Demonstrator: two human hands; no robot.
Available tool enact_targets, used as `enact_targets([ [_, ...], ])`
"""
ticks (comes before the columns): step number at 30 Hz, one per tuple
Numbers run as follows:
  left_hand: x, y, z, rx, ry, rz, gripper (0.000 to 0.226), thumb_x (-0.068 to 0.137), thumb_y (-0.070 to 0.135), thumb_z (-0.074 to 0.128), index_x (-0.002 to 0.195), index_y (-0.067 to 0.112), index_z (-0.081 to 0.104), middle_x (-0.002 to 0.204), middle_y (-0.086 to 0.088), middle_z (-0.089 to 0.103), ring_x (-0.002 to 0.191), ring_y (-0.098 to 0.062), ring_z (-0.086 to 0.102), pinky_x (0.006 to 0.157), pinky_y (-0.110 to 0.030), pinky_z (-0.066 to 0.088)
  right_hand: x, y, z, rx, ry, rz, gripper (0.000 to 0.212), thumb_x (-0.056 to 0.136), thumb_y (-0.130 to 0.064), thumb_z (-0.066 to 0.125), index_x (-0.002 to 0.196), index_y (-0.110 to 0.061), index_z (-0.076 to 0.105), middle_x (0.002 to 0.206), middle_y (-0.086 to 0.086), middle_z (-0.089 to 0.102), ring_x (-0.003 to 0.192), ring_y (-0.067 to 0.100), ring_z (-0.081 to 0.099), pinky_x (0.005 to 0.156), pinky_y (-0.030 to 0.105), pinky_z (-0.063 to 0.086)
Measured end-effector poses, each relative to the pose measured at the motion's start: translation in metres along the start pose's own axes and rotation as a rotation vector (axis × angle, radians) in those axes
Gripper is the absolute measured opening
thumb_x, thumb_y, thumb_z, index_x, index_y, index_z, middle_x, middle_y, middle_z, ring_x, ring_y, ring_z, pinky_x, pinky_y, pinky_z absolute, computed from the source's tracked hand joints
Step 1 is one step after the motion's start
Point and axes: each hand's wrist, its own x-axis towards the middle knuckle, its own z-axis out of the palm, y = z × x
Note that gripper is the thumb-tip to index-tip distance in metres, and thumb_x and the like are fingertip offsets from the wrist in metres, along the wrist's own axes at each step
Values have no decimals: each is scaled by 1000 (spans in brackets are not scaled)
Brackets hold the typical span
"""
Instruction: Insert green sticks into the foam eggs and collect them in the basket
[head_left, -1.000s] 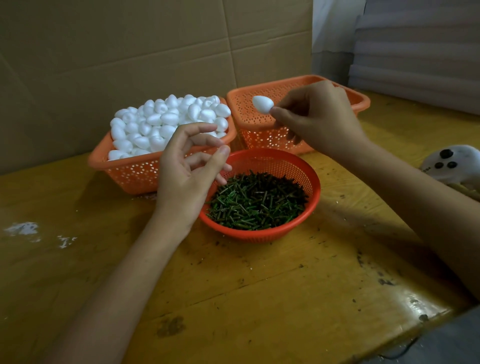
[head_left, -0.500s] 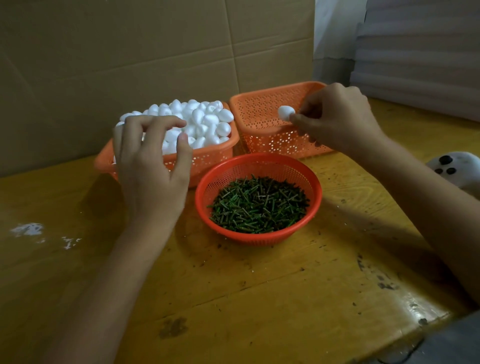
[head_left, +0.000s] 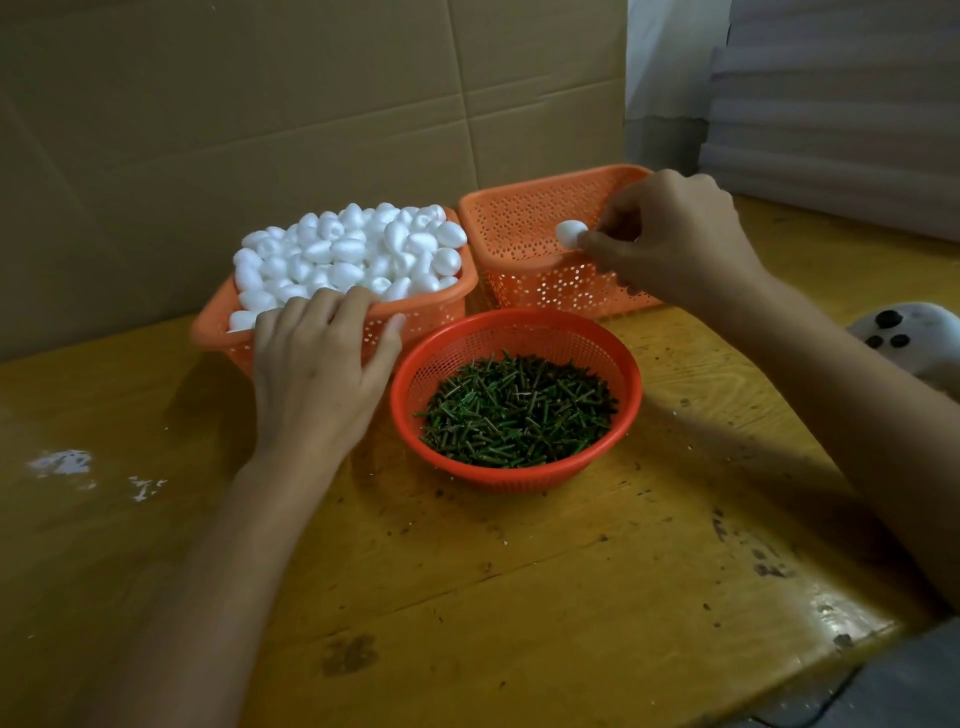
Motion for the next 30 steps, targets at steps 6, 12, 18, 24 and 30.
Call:
enact_targets([
  [6, 2, 0, -1, -15, 13, -31, 43, 109, 45, 46, 104, 8, 67, 99, -11, 68, 91, -32, 61, 86, -47, 39, 0, 0, 2, -50, 28, -18, 38, 99, -45, 65, 80, -14, 75, 64, 0, 68, 58, 11, 66, 69, 38, 60],
  [12, 3, 1, 0, -62, 29, -72, 51, 111, 47, 38, 90, 9, 66, 93, -8, 67, 84, -24, 55, 81, -44, 39, -3, -11, 6, -51, 70, -82, 47, 102, -48, 57, 75, -13, 72, 65, 3, 66, 60, 18, 61, 65, 41, 54],
  [18, 3, 0, 2, -47, -7, -83, 54, 112, 49, 36, 93, 12, 71, 91, -4, 71, 85, -16, 49, 83, -41, 37, -13, -24, 20, 53, -19, -169, 49, 103, -46, 58, 67, -13, 65, 61, 2, 64, 58, 15, 60, 64, 40, 49],
  [24, 6, 2, 0, -72, -4, -103, 52, 112, 46, 38, 81, 15, 65, 78, 4, 59, 80, -17, 47, 80, -40, 34, -17, -29, 26, 66, -26, -203, 52, 103, -47, 56, 68, -10, 67, 61, 4, 65, 58, 18, 60, 64, 44, 50],
  [30, 7, 4, -2, -93, -10, -89, 47, 112, 46, 38, 74, 22, 53, 74, 6, 54, 74, -19, 50, 81, -43, 38, -18, -31, 26, 90, -41, -207, 52, 104, -46, 57, 71, -8, 68, 65, 7, 68, 61, 21, 65, 66, 46, 52],
])
